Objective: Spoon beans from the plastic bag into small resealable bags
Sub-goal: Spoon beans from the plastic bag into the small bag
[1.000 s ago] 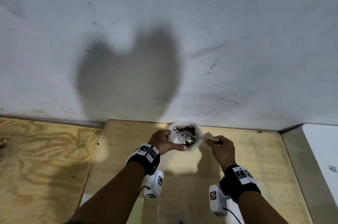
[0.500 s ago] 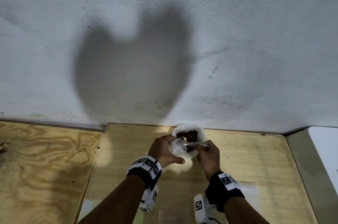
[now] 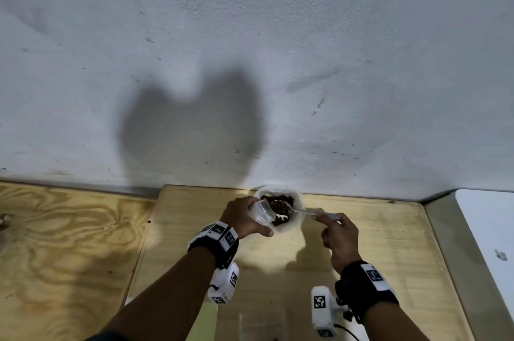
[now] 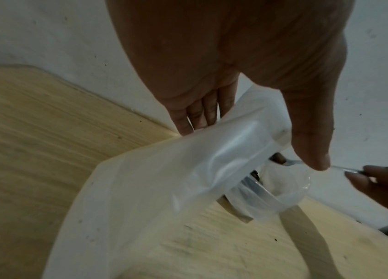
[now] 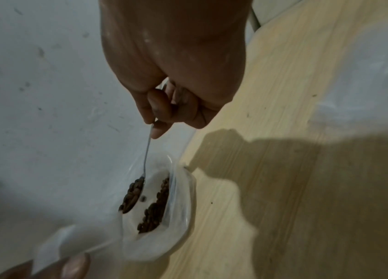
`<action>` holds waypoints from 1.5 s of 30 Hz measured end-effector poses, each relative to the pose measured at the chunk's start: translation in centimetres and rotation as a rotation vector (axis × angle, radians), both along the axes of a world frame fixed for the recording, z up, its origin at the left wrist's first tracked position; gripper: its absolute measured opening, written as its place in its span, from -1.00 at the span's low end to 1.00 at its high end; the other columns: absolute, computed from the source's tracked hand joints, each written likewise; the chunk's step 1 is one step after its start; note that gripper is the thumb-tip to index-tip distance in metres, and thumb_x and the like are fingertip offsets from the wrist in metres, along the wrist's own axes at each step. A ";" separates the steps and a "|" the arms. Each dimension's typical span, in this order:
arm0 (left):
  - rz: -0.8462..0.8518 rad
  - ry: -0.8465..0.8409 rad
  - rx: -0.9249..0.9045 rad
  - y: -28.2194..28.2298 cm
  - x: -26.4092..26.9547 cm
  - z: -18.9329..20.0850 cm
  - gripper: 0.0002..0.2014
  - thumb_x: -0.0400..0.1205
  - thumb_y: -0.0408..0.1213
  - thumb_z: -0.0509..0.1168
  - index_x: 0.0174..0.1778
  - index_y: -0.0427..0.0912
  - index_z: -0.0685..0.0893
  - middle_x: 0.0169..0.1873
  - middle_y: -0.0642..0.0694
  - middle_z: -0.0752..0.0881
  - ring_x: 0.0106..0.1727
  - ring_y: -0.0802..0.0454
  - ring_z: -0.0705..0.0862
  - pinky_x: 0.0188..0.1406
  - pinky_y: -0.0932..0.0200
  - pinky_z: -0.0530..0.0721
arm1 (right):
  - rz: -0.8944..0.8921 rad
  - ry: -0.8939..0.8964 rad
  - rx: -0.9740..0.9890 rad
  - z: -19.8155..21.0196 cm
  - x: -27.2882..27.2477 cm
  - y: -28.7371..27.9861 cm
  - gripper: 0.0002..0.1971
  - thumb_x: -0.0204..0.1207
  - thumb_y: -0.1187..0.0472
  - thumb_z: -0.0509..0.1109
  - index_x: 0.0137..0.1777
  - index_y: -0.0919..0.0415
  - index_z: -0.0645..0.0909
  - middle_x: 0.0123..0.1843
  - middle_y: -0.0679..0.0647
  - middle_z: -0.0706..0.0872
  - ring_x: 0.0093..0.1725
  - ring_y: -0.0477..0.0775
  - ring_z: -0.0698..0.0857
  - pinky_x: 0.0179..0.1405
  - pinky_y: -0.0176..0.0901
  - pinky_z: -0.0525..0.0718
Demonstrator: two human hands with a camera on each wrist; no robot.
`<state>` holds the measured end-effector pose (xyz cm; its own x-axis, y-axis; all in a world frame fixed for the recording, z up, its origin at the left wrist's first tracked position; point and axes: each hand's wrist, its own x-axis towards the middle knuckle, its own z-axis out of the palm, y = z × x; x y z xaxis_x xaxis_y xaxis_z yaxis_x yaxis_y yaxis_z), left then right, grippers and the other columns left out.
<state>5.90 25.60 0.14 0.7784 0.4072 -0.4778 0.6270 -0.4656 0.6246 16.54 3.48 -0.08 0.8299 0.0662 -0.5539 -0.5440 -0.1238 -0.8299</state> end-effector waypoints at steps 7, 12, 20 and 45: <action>0.028 -0.025 0.009 -0.6 -0.5 -0.1 0.08 -0.03 0.30 0.65 0.45 -0.01 0.56 0.33 0.00 0.68 0.32 0.03 0.63 0.37 0.05 0.59 | 0.093 -0.123 0.076 2.8 -0.7 -1.7 -0.91 0.56 0.37 0.46 -0.06 0.35 0.59 -0.54 -0.07 0.67 -0.59 -0.04 0.28 -0.58 -0.22 0.22; 0.026 -0.024 0.013 -1.0 -0.8 0.0 0.10 0.06 0.28 0.65 0.53 -0.04 0.47 0.43 -0.05 0.60 0.44 -0.02 0.55 0.47 0.04 0.50 | 0.125 -0.195 0.109 2.9 -2.0 -1.5 -0.78 0.55 0.39 0.48 -0.23 0.36 0.48 -0.45 0.07 0.63 -0.55 -0.01 0.29 -0.56 -0.22 0.27; 0.035 0.000 0.010 -1.1 -0.9 0.3 0.02 -0.02 0.37 0.61 0.35 -0.02 0.62 0.19 0.04 0.75 0.17 0.07 0.69 0.22 0.16 0.65 | 0.198 -0.354 0.085 2.5 -3.1 -1.0 -0.63 0.53 0.34 0.54 -0.35 0.19 0.39 -0.42 0.11 0.56 -0.51 0.01 0.33 -0.49 -0.11 0.33; 0.044 -0.031 -0.051 -0.6 -0.8 0.3 0.04 -0.09 0.43 0.57 0.31 0.00 0.64 0.12 0.09 0.75 0.10 0.11 0.70 0.09 0.21 0.66 | 0.136 -0.573 -0.244 0.6 -1.1 0.5 -0.76 0.50 0.37 0.53 -0.29 0.25 0.52 -0.32 0.04 0.68 -0.46 -0.17 0.54 -0.48 -0.37 0.43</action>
<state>5.07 24.95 0.47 0.7748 0.4170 -0.4751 0.6263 -0.4047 0.6663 15.43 4.01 0.49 0.9921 0.1203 -0.0368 0.0122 -0.3828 -0.9237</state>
